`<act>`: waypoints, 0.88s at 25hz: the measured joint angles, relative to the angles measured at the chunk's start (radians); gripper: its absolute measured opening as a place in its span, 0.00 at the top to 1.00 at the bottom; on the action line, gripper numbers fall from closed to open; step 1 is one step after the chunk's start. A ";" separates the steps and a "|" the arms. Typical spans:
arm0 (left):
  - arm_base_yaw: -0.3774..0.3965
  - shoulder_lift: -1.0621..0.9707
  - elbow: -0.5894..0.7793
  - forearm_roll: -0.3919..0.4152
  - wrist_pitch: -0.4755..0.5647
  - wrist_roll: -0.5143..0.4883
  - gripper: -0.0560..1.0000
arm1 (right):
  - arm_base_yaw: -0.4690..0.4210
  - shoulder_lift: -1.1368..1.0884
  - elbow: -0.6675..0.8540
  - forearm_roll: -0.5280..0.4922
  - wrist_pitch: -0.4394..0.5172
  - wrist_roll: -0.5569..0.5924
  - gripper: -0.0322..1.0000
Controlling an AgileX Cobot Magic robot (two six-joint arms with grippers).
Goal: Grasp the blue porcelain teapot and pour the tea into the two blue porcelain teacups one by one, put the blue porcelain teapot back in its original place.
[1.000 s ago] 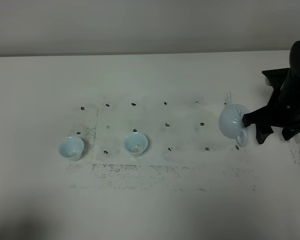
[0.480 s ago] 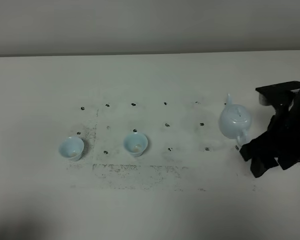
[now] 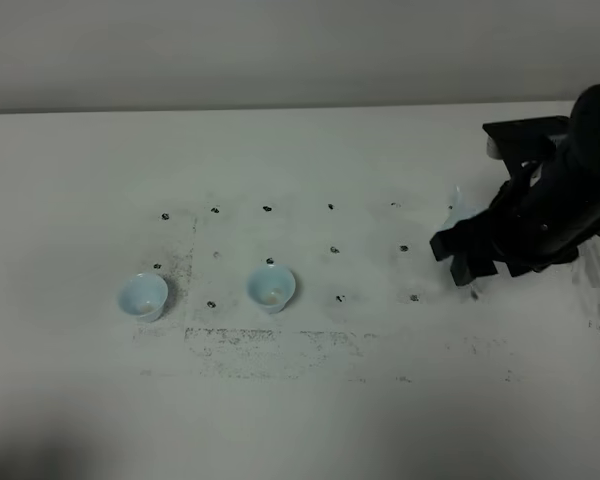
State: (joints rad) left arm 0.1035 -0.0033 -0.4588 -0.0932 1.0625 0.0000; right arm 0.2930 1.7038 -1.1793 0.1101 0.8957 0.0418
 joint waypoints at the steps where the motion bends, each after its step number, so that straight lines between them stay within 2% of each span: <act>1: 0.000 0.000 0.000 0.000 0.000 0.000 0.31 | 0.000 0.021 -0.026 -0.018 -0.006 0.018 0.45; 8: 0.000 0.000 0.000 0.000 0.000 0.000 0.31 | 0.000 0.112 -0.056 -0.096 -0.022 0.062 0.46; 15: 0.000 0.000 0.000 0.000 0.000 0.000 0.31 | 0.000 0.034 -0.006 -0.100 0.045 -0.005 0.51; 19: 0.000 0.000 0.000 0.000 0.000 0.000 0.31 | 0.000 -0.031 0.149 -0.088 -0.045 0.002 0.54; 22: 0.000 0.000 0.000 0.000 0.000 0.000 0.31 | 0.000 -0.024 0.176 -0.082 -0.112 0.006 0.55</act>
State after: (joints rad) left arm 0.1035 -0.0033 -0.4588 -0.0932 1.0625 0.0000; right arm 0.2930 1.6800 -1.0033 0.0279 0.7833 0.0478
